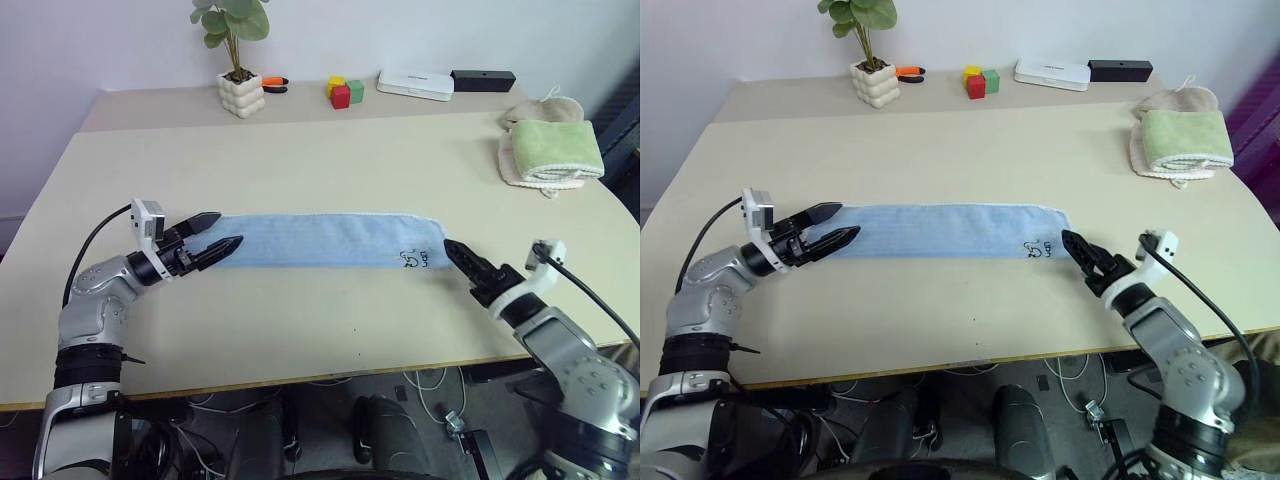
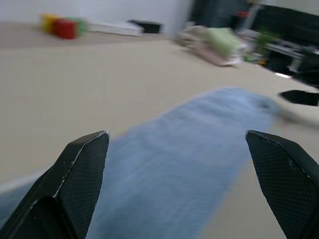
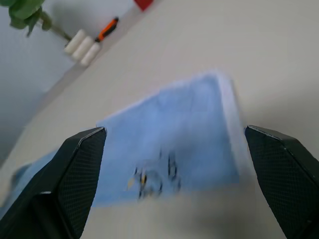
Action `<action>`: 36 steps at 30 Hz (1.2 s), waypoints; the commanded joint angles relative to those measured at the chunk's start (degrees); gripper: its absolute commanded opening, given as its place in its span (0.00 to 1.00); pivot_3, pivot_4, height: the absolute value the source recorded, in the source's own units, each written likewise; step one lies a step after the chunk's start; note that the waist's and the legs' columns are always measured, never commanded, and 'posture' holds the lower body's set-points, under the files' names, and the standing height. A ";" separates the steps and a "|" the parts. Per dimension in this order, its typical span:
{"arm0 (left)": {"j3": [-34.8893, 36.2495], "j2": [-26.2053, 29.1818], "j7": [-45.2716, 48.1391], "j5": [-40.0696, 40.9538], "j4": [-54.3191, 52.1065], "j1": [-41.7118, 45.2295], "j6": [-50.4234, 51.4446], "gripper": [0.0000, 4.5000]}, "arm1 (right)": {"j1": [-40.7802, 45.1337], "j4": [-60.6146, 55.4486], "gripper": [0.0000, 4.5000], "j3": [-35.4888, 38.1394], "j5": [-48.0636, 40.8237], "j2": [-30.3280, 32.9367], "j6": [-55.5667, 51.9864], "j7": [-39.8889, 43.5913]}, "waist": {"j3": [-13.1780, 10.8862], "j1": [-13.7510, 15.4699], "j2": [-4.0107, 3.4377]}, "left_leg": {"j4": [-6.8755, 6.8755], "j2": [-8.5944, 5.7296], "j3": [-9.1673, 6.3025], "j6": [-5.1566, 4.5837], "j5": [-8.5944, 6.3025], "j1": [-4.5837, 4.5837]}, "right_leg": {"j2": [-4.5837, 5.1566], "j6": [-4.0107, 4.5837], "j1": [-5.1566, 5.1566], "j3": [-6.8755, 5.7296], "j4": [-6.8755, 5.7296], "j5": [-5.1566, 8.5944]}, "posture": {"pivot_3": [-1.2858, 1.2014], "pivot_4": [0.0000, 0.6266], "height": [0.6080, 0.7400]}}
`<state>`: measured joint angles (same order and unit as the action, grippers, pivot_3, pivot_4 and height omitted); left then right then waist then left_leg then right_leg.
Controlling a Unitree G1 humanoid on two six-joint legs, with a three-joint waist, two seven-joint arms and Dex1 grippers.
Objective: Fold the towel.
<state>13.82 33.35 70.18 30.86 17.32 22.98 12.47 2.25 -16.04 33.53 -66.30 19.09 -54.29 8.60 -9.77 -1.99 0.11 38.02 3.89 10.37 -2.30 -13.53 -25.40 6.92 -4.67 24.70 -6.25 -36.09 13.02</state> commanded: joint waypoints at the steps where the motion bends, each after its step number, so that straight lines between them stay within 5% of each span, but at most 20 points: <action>1: -1.16 2.21 5.29 1.49 -3.34 1.33 -0.31 0.99 | -1.66 -2.79 1.00 2.24 -11.46 -0.07 -2.54 -7.10 | 0.00 -0.01 0.00 | 0.00 0.00 0.00 0.00 0.00 0.01 | 0.00 0.00 0.00 0.00 0.00 0.00 | 0.52 0.24 1.00; 11: -3.23 2.06 7.07 1.31 -0.96 5.41 0.98 0.99 | -0.44 0.87 1.00 -2.79 -19.64 -3.93 2.01 -17.39 | 0.00 -0.07 -0.01 | -0.01 -0.03 0.01 -0.12 0.00 -0.03 | 0.00 -0.02 0.00 0.01 0.06 0.00 | 0.52 0.24 1.00; 18: -2.42 2.51 5.70 1.60 -3.98 3.17 1.53 0.99 | 3.57 7.08 1.00 -5.94 -13.84 -3.59 5.35 -19.32 | 0.01 -0.24 0.01 | 0.00 -0.03 0.01 -0.20 0.04 -0.03 | -0.01 -0.04 -0.01 0.02 0.06 -0.02 | 0.52 0.24 1.00; 21: -2.19 2.57 4.80 1.80 -5.53 2.16 1.80 1.00 | 6.49 9.59 0.82 -6.48 -12.42 -4.49 6.97 -20.41 | 0.02 -0.23 0.02 | 0.03 -0.03 0.02 -0.17 0.03 -0.01 | 0.00 -0.03 -0.03 0.02 0.06 -0.01 | 0.52 0.24 1.00; 28: -1.53 2.76 2.67 2.61 -8.74 0.07 2.64 1.00 | 11.39 14.53 0.04 -6.44 -7.46 -5.94 10.52 -22.99 | 0.07 -0.42 0.08 | 0.02 -0.02 0.02 -0.16 0.01 -0.02 | 0.00 -0.04 -0.02 0.03 0.07 -0.02 | 0.52 0.24 1.00; 36: -1.15 2.87 1.32 2.75 -8.62 -0.55 1.85 1.00 | 14.24 15.34 0.01 -4.71 -3.36 -3.95 13.43 -24.10 | 0.11 0.08 0.13 | 0.02 -0.04 0.03 -0.08 -0.04 -0.02 | 0.02 -0.02 -0.05 0.02 0.12 -0.01 | 0.52 0.24 1.00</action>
<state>11.11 35.68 71.87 32.79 10.05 22.18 14.78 16.92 -0.69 27.17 -70.85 13.73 -41.61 -15.16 -9.67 -1.91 0.23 38.04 3.84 10.40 -2.39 -13.57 -25.42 6.94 -4.69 24.66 -6.23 -35.97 13.02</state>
